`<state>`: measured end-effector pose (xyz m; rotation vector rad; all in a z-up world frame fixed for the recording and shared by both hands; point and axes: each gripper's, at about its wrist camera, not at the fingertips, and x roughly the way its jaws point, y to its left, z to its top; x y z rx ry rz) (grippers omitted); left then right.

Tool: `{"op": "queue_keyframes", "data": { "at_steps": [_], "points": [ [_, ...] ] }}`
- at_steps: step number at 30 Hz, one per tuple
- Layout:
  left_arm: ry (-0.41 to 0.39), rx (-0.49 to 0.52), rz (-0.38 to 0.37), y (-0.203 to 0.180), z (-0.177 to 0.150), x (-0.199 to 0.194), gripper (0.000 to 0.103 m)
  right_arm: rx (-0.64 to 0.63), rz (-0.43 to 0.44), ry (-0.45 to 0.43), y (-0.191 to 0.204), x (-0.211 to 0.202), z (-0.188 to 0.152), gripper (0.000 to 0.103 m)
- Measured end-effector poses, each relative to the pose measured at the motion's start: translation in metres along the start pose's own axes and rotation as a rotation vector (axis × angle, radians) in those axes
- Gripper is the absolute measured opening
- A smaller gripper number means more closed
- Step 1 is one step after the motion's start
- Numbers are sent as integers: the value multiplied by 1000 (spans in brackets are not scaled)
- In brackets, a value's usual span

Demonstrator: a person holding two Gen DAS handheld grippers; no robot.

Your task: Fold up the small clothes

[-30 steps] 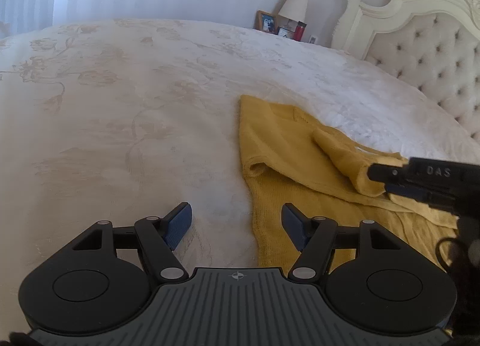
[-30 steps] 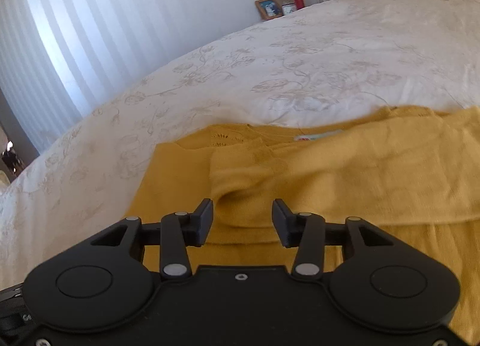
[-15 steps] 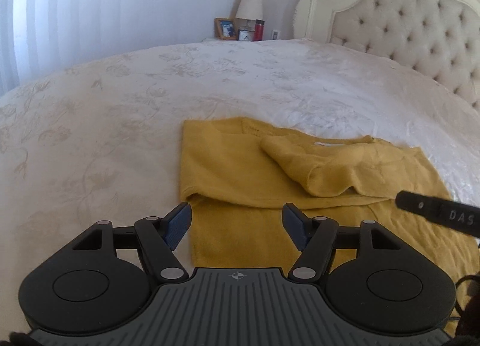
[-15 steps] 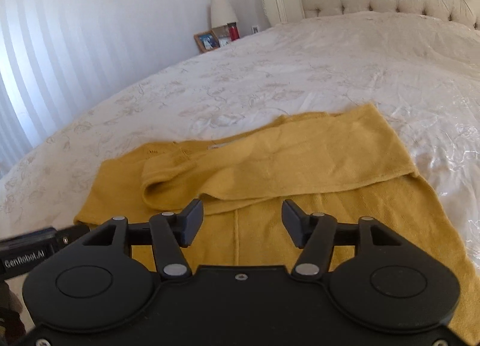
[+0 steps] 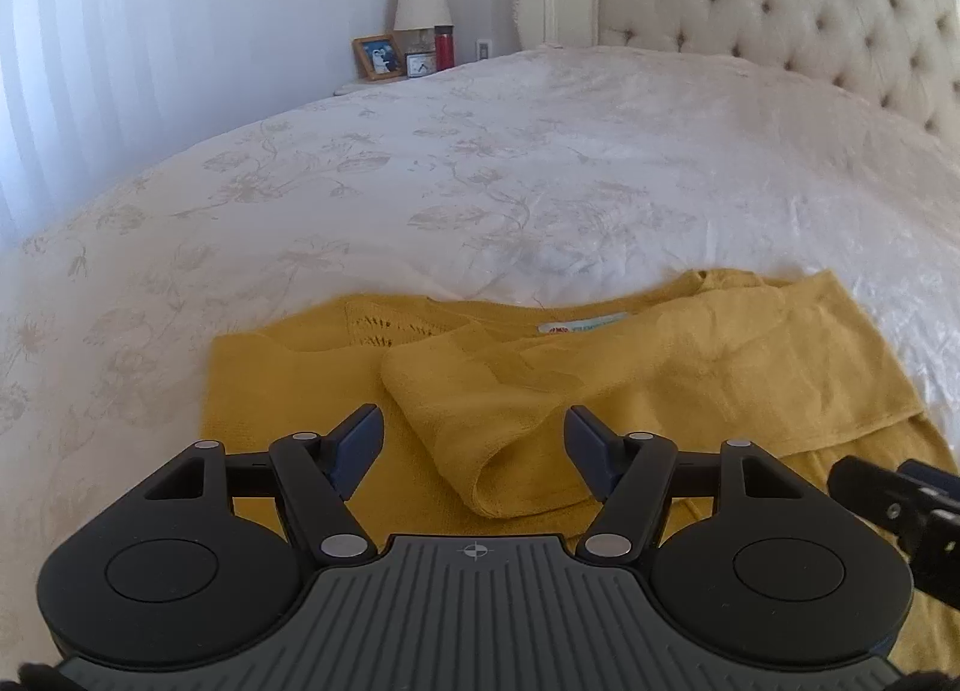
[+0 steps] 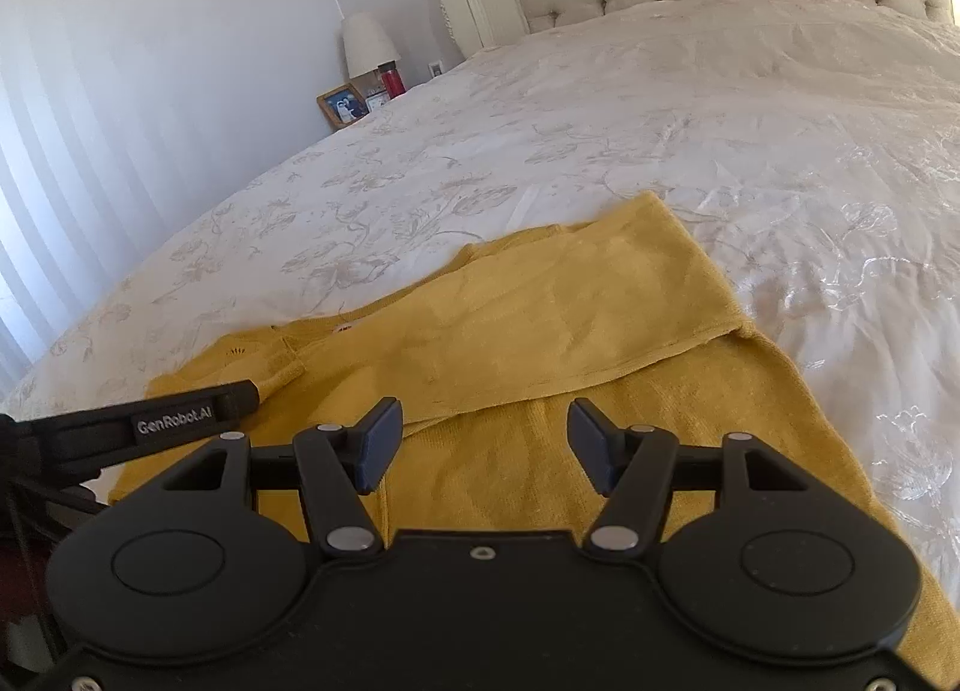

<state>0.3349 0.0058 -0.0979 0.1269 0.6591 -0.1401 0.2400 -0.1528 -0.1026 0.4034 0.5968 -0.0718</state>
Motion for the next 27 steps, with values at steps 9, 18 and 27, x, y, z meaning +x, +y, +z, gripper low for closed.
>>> {"op": "queue_keyframes", "data": {
  "at_steps": [9,18,27],
  "points": [
    [68,67,65,-7,1,36,56,42,5,-2,-10,0,3,65],
    [17,-254,82,53,3,23,21,46,19,-1,-10,0,4,65],
    [17,-323,32,68,-6,31,41,70,21,11,-13,2,4,65]
  ]
}}
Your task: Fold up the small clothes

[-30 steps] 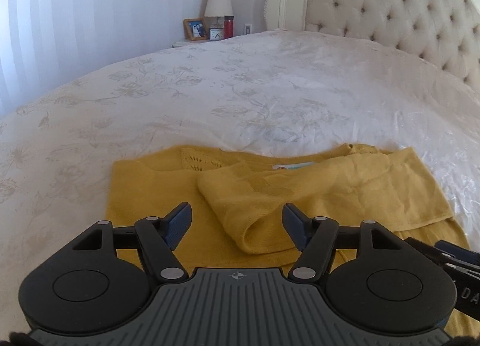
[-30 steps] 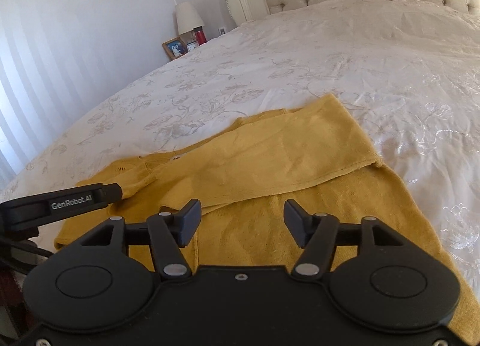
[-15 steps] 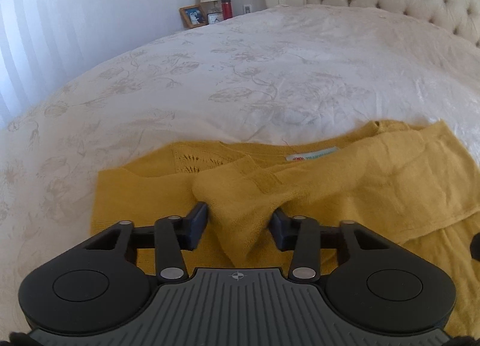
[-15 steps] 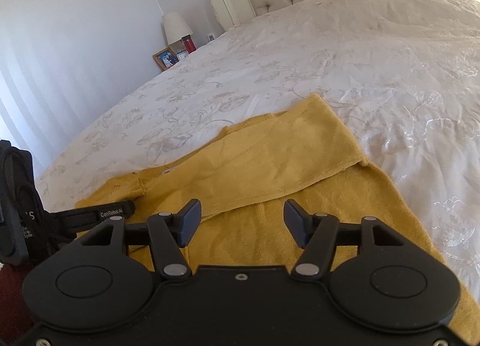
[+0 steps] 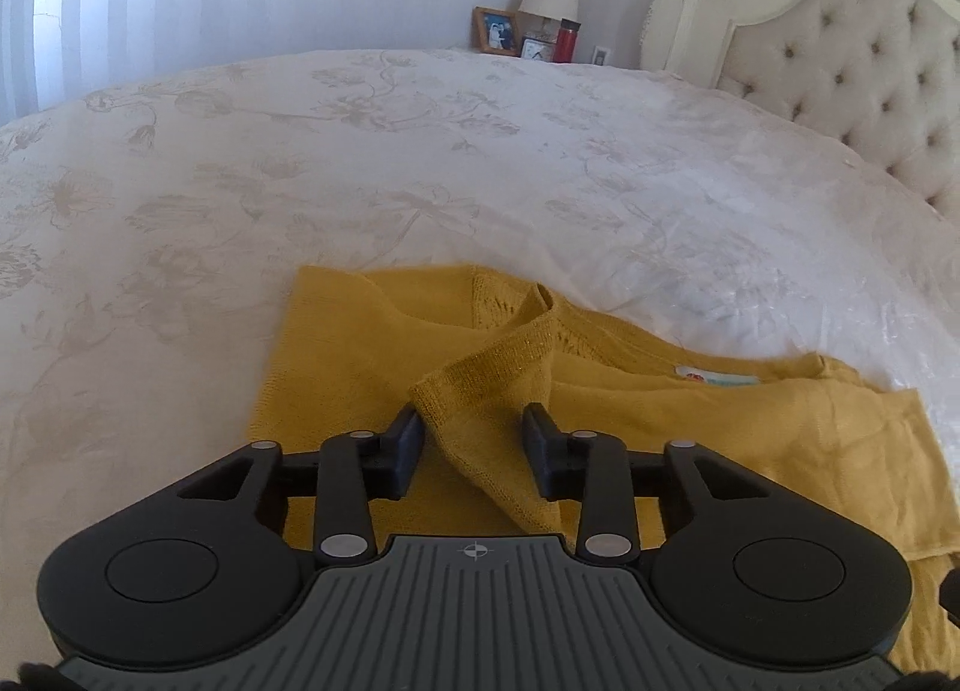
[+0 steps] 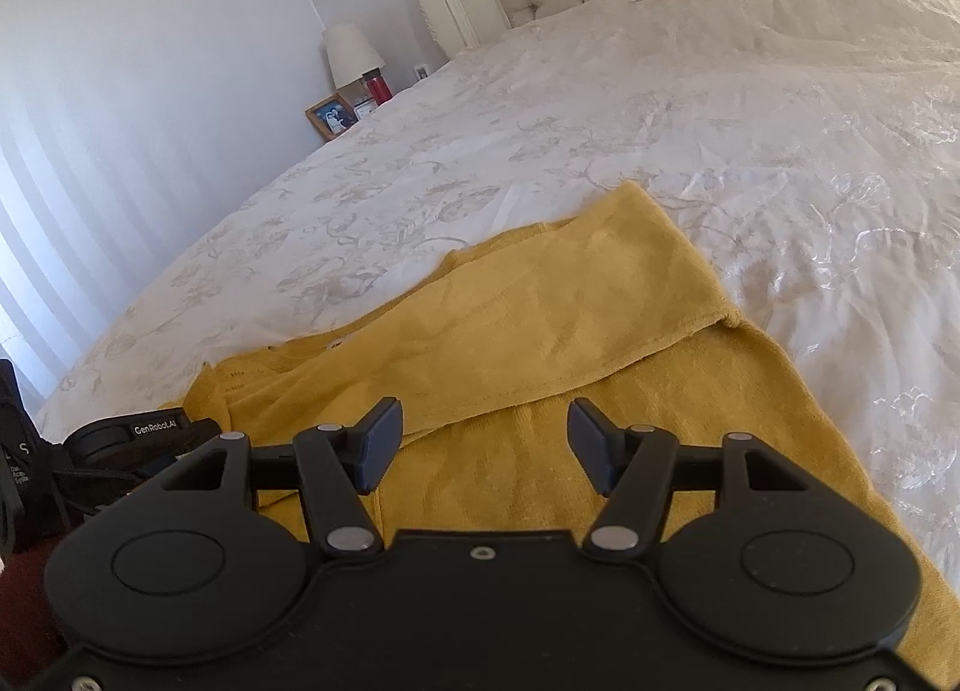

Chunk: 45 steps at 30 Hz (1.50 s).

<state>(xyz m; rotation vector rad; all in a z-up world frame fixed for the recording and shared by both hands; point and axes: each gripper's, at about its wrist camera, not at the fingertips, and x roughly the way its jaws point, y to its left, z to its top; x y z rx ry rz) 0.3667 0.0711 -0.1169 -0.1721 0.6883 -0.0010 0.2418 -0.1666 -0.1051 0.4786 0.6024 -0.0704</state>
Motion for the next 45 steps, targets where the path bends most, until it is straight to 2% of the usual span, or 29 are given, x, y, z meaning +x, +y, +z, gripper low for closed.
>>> {"op": "queue_keyframes", "data": {
  "at_steps": [1,3,5,6,7,10,13,15,17,22,26,28,30,32,34,35,37,39,42,45],
  "points": [
    [-4,4,-6,-1,1,1,46,-1,-1,0,0,0,0,65],
    [-10,18,-10,-4,2,3,47,-3,-1,1,1,0,0,65],
    [-6,34,-29,-5,3,4,41,-4,-1,2,1,1,0,65],
    [-5,43,-38,-7,3,5,11,-5,-2,2,1,1,0,65],
    [-6,58,-20,-9,4,3,3,-4,-1,4,1,2,0,65],
    [-87,77,8,-12,7,-12,3,-5,-3,5,1,1,0,65],
    [-156,29,15,-1,11,-30,3,-7,-3,5,0,1,0,65],
    [-148,15,38,8,9,-30,4,-6,-9,13,0,3,1,65],
    [-86,9,43,15,6,-20,4,-13,-16,30,1,5,0,65],
    [35,-90,59,37,-8,-5,7,-15,-33,60,-2,9,-2,65],
    [46,4,56,36,-11,-11,9,-6,-40,65,-4,10,-2,65],
    [52,54,92,32,-10,-17,13,-8,-39,68,-4,10,-2,65],
    [-44,101,187,24,-8,-35,21,-7,-40,65,-4,10,-2,65],
    [-163,134,207,14,-5,-52,29,-9,-41,61,-3,9,-1,65],
    [-216,173,175,0,0,-59,45,-14,-40,58,-2,9,-2,65],
    [-202,199,136,-8,4,-55,48,-17,-41,58,-1,9,-2,65],
    [-134,238,53,-24,8,-42,49,-22,-47,54,-1,9,-1,65],
    [-69,255,11,-38,9,-27,49,-19,-54,45,-2,8,-1,65],
    [-3,254,-26,-53,5,-2,49,-1,-67,32,-6,6,1,66],
    [29,272,-15,-63,-2,21,49,13,-69,29,-9,6,2,66]
  ]
}}
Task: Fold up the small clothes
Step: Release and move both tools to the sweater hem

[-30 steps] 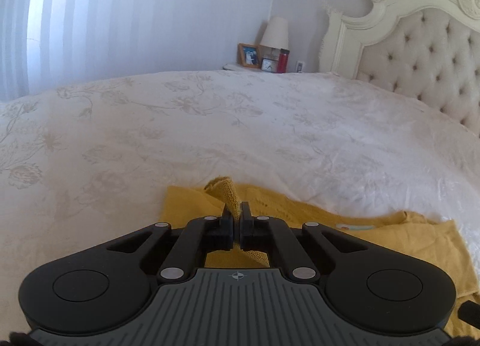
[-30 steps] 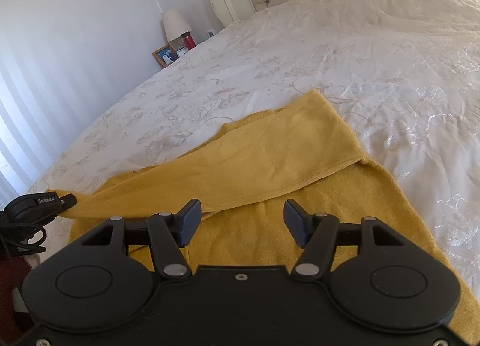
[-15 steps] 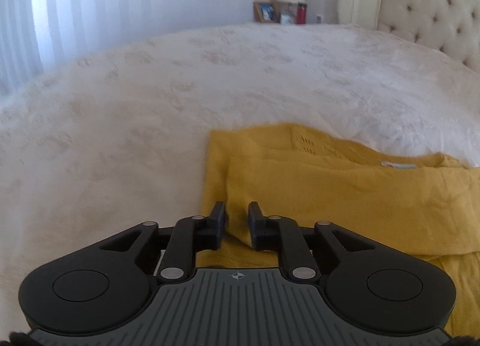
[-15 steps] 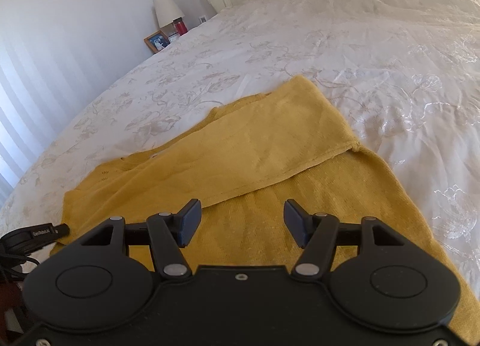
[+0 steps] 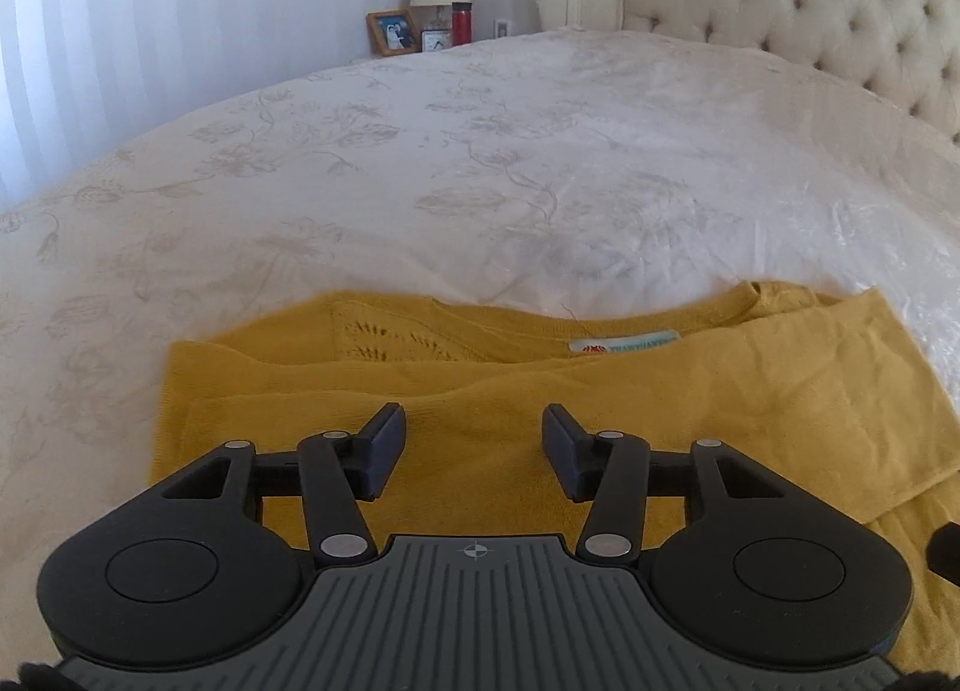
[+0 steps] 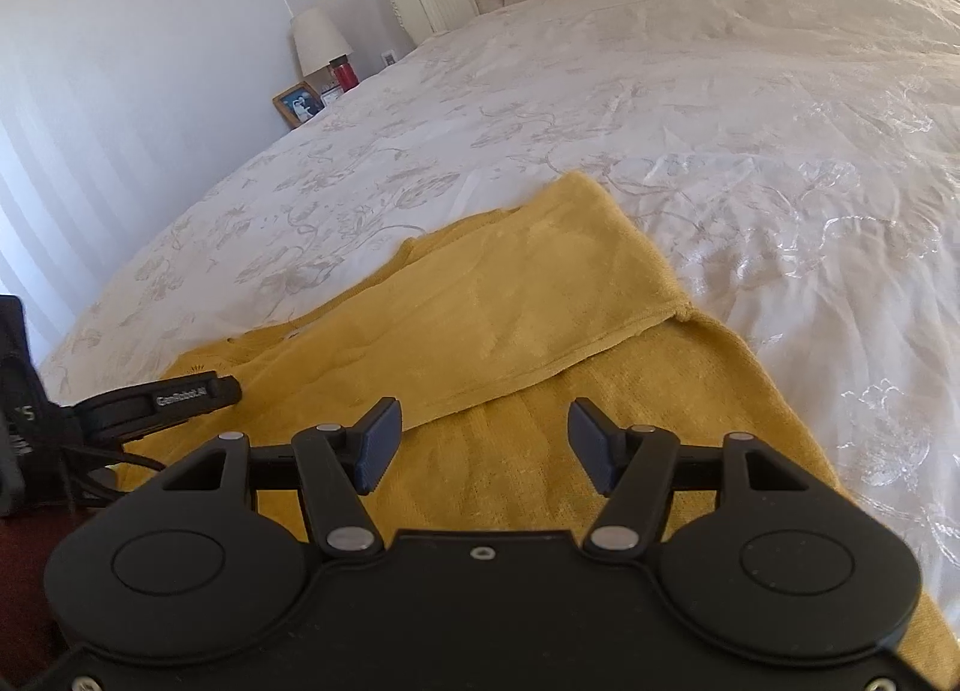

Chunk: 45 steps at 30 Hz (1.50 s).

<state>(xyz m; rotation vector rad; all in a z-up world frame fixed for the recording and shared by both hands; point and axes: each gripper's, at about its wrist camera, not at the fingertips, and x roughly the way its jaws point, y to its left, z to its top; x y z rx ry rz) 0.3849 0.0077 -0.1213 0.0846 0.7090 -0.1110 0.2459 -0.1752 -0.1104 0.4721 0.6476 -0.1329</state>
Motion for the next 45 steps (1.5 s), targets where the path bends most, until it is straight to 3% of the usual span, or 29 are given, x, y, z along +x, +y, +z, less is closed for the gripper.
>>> {"op": "queue_keyframes", "data": {
  "at_steps": [2,7,10,20,24,28,30,39,45],
  "points": [
    [38,6,16,-2,1,17,49,0,4,1,0,0,0,66],
    [48,-8,39,6,11,31,50,-7,9,-2,0,1,1,66],
    [37,4,31,10,7,19,50,2,10,-2,-1,1,2,66],
    [67,-115,9,56,-41,-38,51,5,-29,12,-9,7,0,68],
    [119,-118,-19,61,-70,-71,75,-30,-30,-18,-8,3,-2,68],
    [145,-90,-63,62,-103,-107,78,-74,16,-54,-7,-6,-4,68],
    [197,-84,-71,63,-118,-120,80,-89,43,-83,-10,-17,-5,70],
    [323,-89,-141,74,-157,-167,82,-231,103,75,-50,-88,-8,81],
    [410,-121,-190,74,-173,-183,82,-224,83,144,-97,-135,2,83]
  ]
}}
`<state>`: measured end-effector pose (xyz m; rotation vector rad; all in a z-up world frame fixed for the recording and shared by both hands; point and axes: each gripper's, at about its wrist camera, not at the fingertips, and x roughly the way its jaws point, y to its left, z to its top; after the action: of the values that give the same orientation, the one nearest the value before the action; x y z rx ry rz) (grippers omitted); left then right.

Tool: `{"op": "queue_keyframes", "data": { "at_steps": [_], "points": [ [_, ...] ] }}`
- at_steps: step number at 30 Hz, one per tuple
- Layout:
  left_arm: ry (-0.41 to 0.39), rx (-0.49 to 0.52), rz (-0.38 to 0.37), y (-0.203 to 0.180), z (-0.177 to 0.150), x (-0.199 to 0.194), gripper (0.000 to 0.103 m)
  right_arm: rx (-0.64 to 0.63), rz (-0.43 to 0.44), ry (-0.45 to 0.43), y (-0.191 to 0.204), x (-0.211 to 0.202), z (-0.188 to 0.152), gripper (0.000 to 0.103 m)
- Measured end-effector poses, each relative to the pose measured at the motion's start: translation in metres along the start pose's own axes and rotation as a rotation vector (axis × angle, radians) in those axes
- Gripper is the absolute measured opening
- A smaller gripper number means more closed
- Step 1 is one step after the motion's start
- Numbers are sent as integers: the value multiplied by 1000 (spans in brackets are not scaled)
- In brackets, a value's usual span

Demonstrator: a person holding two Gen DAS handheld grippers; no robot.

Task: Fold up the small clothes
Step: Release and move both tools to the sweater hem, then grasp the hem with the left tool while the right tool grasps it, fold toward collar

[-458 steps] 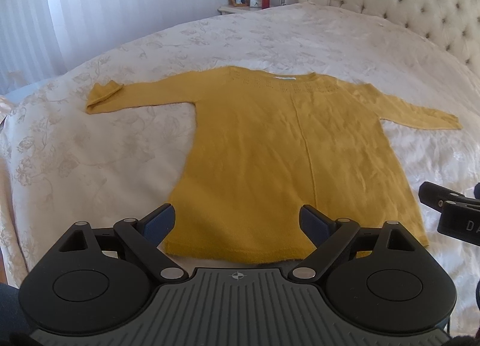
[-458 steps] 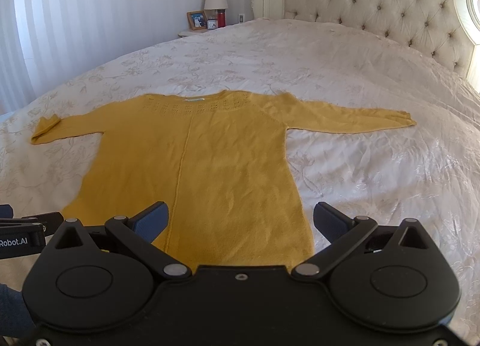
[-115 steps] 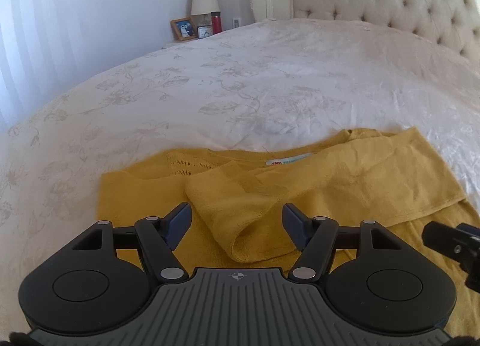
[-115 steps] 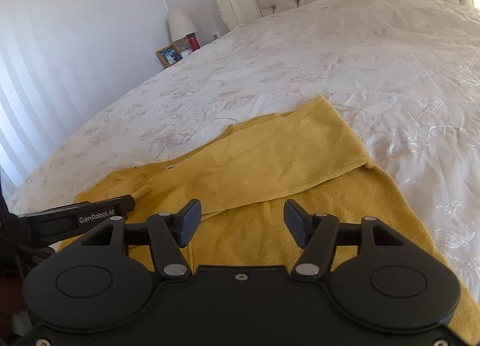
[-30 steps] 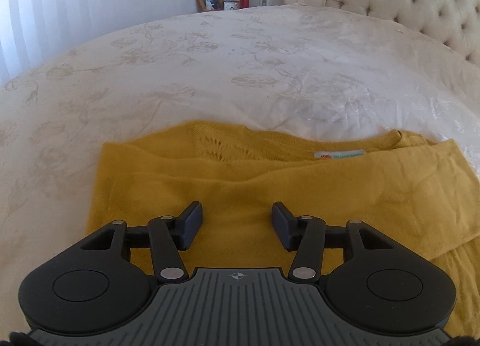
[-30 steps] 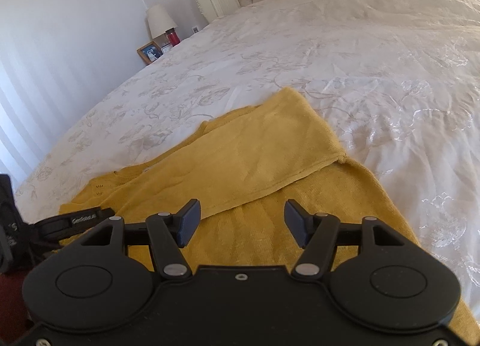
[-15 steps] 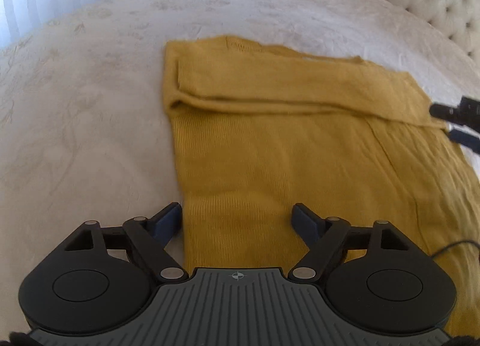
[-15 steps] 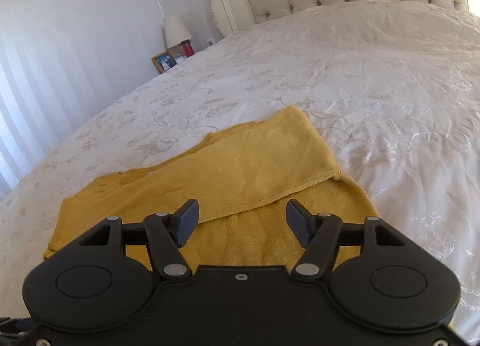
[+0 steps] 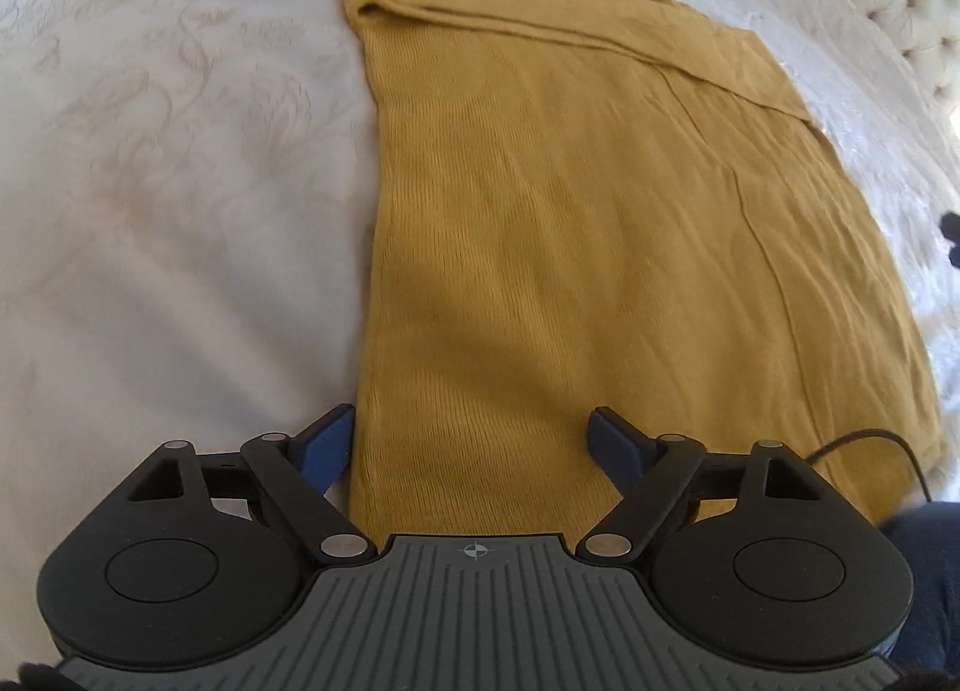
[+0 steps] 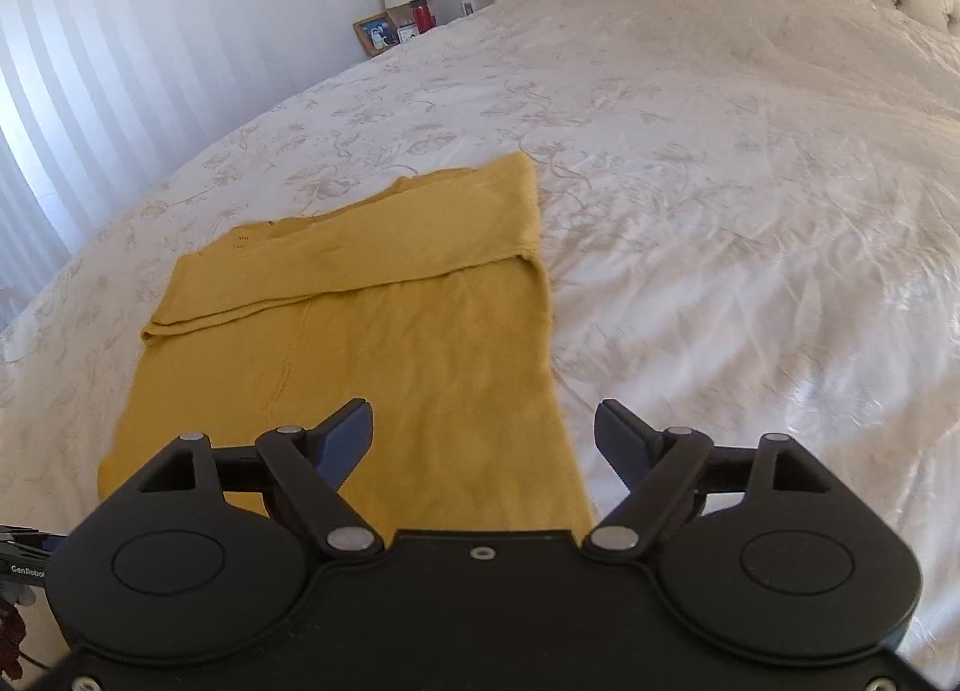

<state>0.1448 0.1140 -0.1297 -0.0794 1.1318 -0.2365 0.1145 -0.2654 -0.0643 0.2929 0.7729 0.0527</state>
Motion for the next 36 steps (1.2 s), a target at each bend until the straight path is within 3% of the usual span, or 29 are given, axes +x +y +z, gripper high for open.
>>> {"op": "queue_keyframes", "data": {
  "at_steps": [5,11,19,23,24,25,27,29,32,36],
  "points": [
    [-11,-10,-3,-2,-12,-3,82,47,-16,82,-33,-15,-23,83],
    [-22,-30,-12,-1,-15,-6,80,82,31,160,-53,-19,-54,82],
    [-32,-89,-12,4,-17,-10,54,130,127,220,-69,-15,-87,79],
    [-18,-113,-50,5,-19,-10,34,167,190,229,-72,-12,-93,62],
    [-10,-126,-71,6,-20,-10,22,171,205,236,-71,-11,-94,55],
    [2,-141,-98,7,-21,-9,8,169,211,241,-70,-10,-94,40],
    [7,-147,-115,6,-23,-10,6,166,248,245,-69,-11,-92,15],
    [-15,-142,-117,5,-22,-16,5,175,266,208,-68,-19,-86,15],
    [-56,-223,-179,9,-17,-27,5,190,297,136,-68,-32,-69,15],
    [-134,-241,-230,8,0,-45,5,229,346,39,-69,-43,-36,14]
  ]
}}
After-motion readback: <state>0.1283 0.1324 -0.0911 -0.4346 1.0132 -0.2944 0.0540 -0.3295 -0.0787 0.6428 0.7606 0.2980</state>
